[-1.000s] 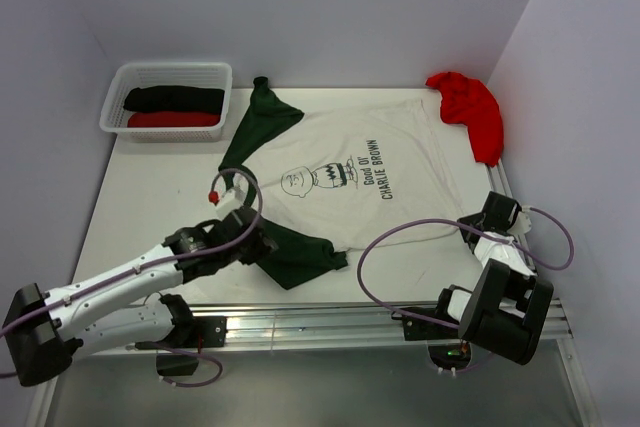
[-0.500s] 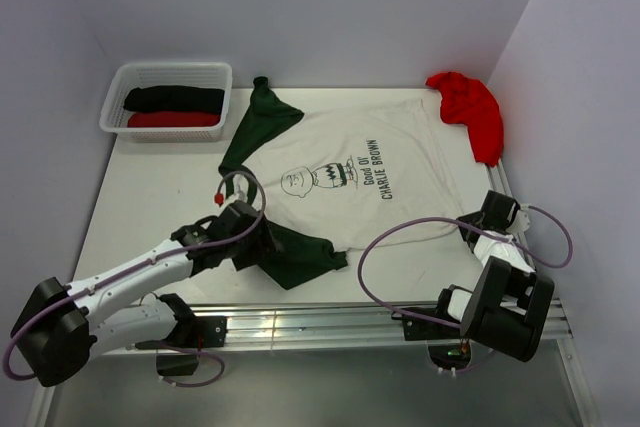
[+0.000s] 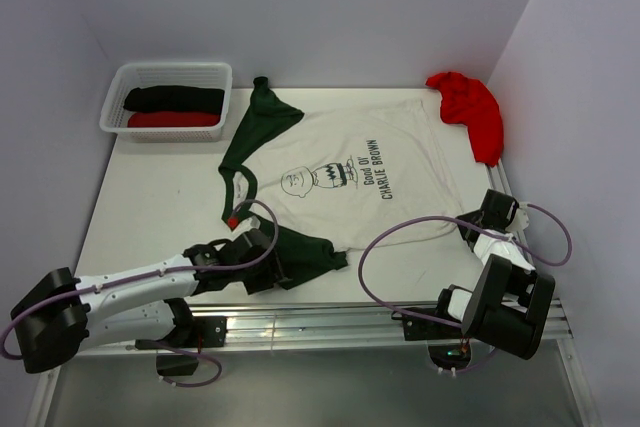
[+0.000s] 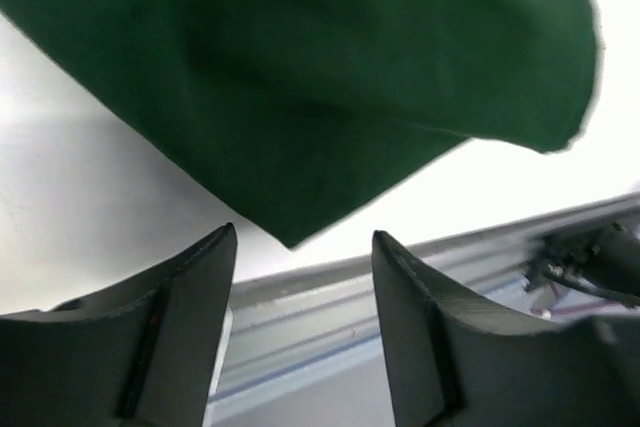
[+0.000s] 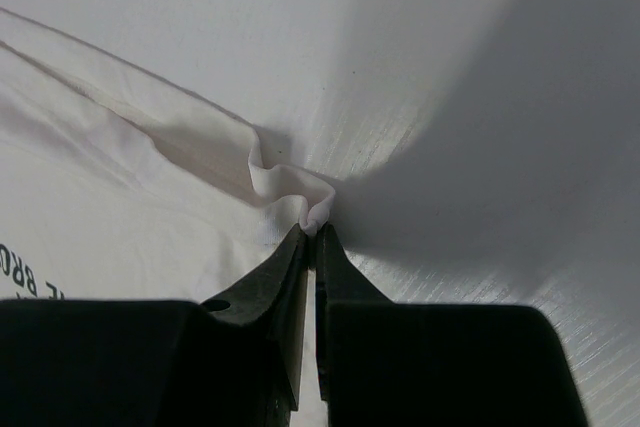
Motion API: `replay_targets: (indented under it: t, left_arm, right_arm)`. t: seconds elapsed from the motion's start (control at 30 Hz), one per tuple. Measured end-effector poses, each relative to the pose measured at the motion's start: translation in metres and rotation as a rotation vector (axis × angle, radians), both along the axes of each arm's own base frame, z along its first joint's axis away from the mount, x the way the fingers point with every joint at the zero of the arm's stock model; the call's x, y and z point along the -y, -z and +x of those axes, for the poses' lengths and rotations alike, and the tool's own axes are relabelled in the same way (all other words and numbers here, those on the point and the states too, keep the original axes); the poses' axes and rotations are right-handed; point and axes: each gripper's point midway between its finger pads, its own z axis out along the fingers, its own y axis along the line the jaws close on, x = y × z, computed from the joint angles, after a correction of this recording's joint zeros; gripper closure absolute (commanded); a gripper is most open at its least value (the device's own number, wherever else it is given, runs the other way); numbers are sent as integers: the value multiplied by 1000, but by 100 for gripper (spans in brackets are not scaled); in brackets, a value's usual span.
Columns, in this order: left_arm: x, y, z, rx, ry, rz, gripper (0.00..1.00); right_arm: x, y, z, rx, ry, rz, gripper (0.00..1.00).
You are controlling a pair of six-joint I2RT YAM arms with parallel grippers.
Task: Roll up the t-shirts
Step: Flatten the tshirt
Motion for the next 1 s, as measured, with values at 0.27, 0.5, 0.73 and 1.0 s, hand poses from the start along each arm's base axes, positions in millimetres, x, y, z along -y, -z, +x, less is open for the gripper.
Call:
replay_targets:
  t: [0.27,0.5,0.73,1.0]
  left_arm:
    - [-4,15,11,22,-82,70,51]
    - [-3,20,20,47,-114,93,100]
    - [-1,10,14,35,-69,114,100]
    - [20,-65,29,124,-70,-27,100]
  right_arm:
    - [0,0,0,0,-3,-2,100]
    - [0,0,0,0,-3,-2,100]
    - [0,0,0,-1,-6,-4,100]
    - [-1,0,3,-3,-15,-4,100]
